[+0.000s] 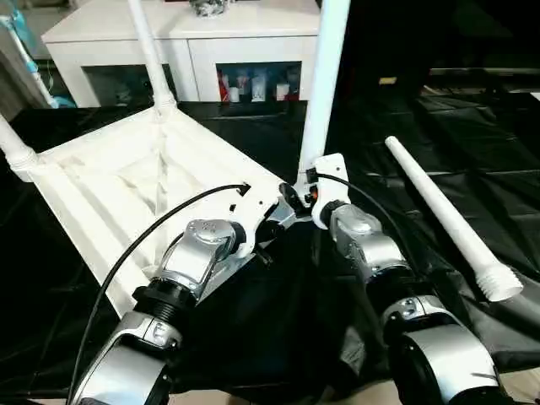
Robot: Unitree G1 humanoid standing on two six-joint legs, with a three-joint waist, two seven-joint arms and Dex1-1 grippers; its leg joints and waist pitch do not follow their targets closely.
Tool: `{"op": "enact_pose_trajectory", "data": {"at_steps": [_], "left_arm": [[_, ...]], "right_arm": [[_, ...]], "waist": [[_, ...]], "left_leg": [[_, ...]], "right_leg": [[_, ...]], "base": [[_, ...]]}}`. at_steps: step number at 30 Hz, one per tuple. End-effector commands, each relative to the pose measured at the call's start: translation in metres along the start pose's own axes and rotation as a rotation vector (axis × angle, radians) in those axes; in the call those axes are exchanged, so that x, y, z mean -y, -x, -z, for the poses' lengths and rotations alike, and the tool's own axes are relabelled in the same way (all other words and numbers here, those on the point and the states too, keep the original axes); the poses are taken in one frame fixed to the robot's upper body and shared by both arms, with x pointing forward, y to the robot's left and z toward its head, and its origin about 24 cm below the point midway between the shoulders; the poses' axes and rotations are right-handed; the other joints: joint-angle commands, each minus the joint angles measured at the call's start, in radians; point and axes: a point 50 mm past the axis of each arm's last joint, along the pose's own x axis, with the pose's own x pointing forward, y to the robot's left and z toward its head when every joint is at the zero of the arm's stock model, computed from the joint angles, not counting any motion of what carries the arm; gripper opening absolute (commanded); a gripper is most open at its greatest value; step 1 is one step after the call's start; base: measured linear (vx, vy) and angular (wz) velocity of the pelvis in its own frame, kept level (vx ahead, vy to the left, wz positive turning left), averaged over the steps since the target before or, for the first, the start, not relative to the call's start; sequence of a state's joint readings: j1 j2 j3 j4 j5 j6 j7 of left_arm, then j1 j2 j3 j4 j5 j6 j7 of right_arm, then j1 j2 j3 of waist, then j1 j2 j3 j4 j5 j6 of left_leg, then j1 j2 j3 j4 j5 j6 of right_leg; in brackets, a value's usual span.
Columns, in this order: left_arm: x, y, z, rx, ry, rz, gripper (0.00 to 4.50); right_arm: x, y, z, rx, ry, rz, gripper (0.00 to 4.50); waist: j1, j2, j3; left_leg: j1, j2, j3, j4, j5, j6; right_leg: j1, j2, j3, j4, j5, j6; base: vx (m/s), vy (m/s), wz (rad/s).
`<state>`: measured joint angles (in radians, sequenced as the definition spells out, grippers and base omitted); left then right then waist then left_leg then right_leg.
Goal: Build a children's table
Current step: Rotate leg to tighten
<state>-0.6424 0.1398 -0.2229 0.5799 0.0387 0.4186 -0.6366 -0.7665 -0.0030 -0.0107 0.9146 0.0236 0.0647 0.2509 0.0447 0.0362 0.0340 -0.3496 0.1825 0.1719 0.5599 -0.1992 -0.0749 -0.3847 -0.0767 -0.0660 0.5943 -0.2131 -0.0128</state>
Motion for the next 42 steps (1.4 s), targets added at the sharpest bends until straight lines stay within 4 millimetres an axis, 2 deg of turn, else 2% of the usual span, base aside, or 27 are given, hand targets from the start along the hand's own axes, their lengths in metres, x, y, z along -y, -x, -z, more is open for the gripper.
{"op": "enact_pose_trajectory", "data": {"at_steps": [1, 8, 9, 16, 19, 22, 26, 31, 35, 37, 40, 41, 42], "left_arm": [[0.001, 0.001, 0.019, -0.075, 0.015, 0.016, 0.00], [-0.002, 0.004, 0.021, -0.077, 0.014, 0.012, 0.00], [-0.002, 0.004, 0.021, -0.076, 0.015, 0.011, 0.00], [-0.007, 0.008, 0.024, -0.071, 0.007, 0.007, 0.00], [-0.009, 0.010, 0.026, -0.063, 0.003, 0.011, 0.00], [-0.011, 0.014, 0.028, -0.049, -0.030, 0.041, 0.00], [-0.013, 0.019, 0.031, -0.051, -0.042, 0.058, 0.00], [-0.015, 0.025, 0.033, -0.043, -0.079, 0.098, 0.00], [-0.012, 0.030, 0.033, -0.023, -0.132, 0.164, 0.00], [-0.004, 0.035, 0.032, -0.007, -0.179, 0.261, 0.00], [0.004, 0.040, 0.032, 0.000, -0.212, 0.345, 0.00], [0.005, 0.042, 0.033, -0.006, -0.221, 0.365, 0.00], [0.006, 0.043, 0.034, -0.014, -0.237, 0.378, 0.00]], "right_arm": [[-0.001, 0.002, 0.003, -0.006, -0.009, -0.022, 3.82], [0.007, 0.006, -0.002, 0.031, -0.026, -0.028, 3.82], [0.009, 0.007, -0.003, 0.034, -0.025, -0.026, 3.82], [0.013, 0.018, -0.004, 0.075, 0.005, -0.110, 3.82], [0.014, 0.023, -0.004, 0.078, 0.026, -0.139, 3.82], [0.018, 0.032, -0.001, 0.069, 0.062, -0.201, 3.82], [0.021, 0.043, 0.000, 0.069, 0.099, -0.277, 3.82], [0.021, 0.054, 0.002, 0.065, 0.148, -0.387, 3.82], [0.022, 0.060, 0.003, 0.060, 0.205, -0.432, 3.82], [0.025, 0.062, 0.003, 0.053, 0.239, -0.433, 3.82], [0.025, 0.065, 0.003, 0.047, 0.263, -0.466, 3.82], [0.025, 0.067, 0.003, 0.043, 0.273, -0.484, 3.82], [0.024, 0.069, 0.003, 0.039, 0.275, -0.508, 3.82]], "waist": [[0.004, -0.003, -0.046], [0.010, -0.005, -0.048], [0.010, -0.001, -0.047], [0.014, -0.006, -0.048], [0.013, -0.006, -0.048], [0.013, -0.004, -0.048], [0.015, -0.007, -0.048], [0.012, -0.007, -0.046], [0.015, -0.006, -0.049], [0.018, -0.006, -0.050], [0.024, -0.003, -0.053], [0.026, -0.006, -0.053], [0.031, -0.002, -0.053]], "left_leg": [[-0.005, 0.046, -0.009, -0.057, -0.104, 0.081], [-0.005, 0.045, -0.008, -0.052, -0.075, 0.095], [-0.005, 0.045, -0.009, -0.052, -0.072, 0.097], [-0.007, 0.043, -0.009, -0.046, -0.052, 0.116], [-0.007, 0.044, -0.009, -0.046, -0.059, 0.120], [-0.005, 0.044, -0.010, -0.046, -0.073, 0.110], [-0.007, 0.043, -0.009, -0.044, -0.066, 0.117], [-0.007, 0.044, -0.010, -0.045, -0.089, 0.108], [-0.007, 0.046, -0.010, -0.043, -0.078, 0.107], [-0.006, 0.047, -0.011, -0.042, -0.068, 0.108], [-0.001, 0.048, -0.008, -0.038, -0.043, 0.117], [0.000, 0.048, -0.007, -0.036, -0.041, 0.121], [-0.002, 0.048, -0.007, -0.035, -0.030, 0.129]], "right_leg": [[0.049, -0.073, 0.049, -0.058, 0.004, -0.265], [0.052, -0.073, 0.048, -0.051, 0.041, -0.274], [0.052, -0.073, 0.048, -0.051, 0.041, -0.275], [0.056, -0.071, 0.047, -0.048, 0.074, -0.275], [0.056, -0.071, 0.046, -0.049, 0.060, -0.271], [0.055, -0.070, 0.047, -0.051, 0.024, -0.267], [0.057, -0.070, 0.047, -0.050, 0.043, -0.261], [0.055, -0.069, 0.047, -0.052, 0.002, -0.262], [0.054, -0.070, 0.048, -0.048, 0.015, -0.264], [0.054, -0.070, 0.047, -0.045, 0.028, -0.270], [0.050, -0.067, 0.048, -0.038, 0.077, -0.282], [0.049, -0.066, 0.048, -0.037, 0.092, -0.286], [0.049, -0.065, 0.048, -0.033, 0.114, -0.288]], "base": [[0.000, 0.000, 0.00], [0.000, 0.000, 0.00], [0.000, 0.000, 0.00], [0.000, 0.000, 0.00], [0.000, 0.000, 0.00], [0.000, 0.000, 0.00], [0.000, 0.000, 0.00], [0.000, 0.000, 0.00], [0.000, 0.000, 0.00], [0.000, 0.000, 0.00], [0.000, 0.000, 0.00], [0.000, 0.000, 0.00], [0.000, 0.000, 0.00]]}}
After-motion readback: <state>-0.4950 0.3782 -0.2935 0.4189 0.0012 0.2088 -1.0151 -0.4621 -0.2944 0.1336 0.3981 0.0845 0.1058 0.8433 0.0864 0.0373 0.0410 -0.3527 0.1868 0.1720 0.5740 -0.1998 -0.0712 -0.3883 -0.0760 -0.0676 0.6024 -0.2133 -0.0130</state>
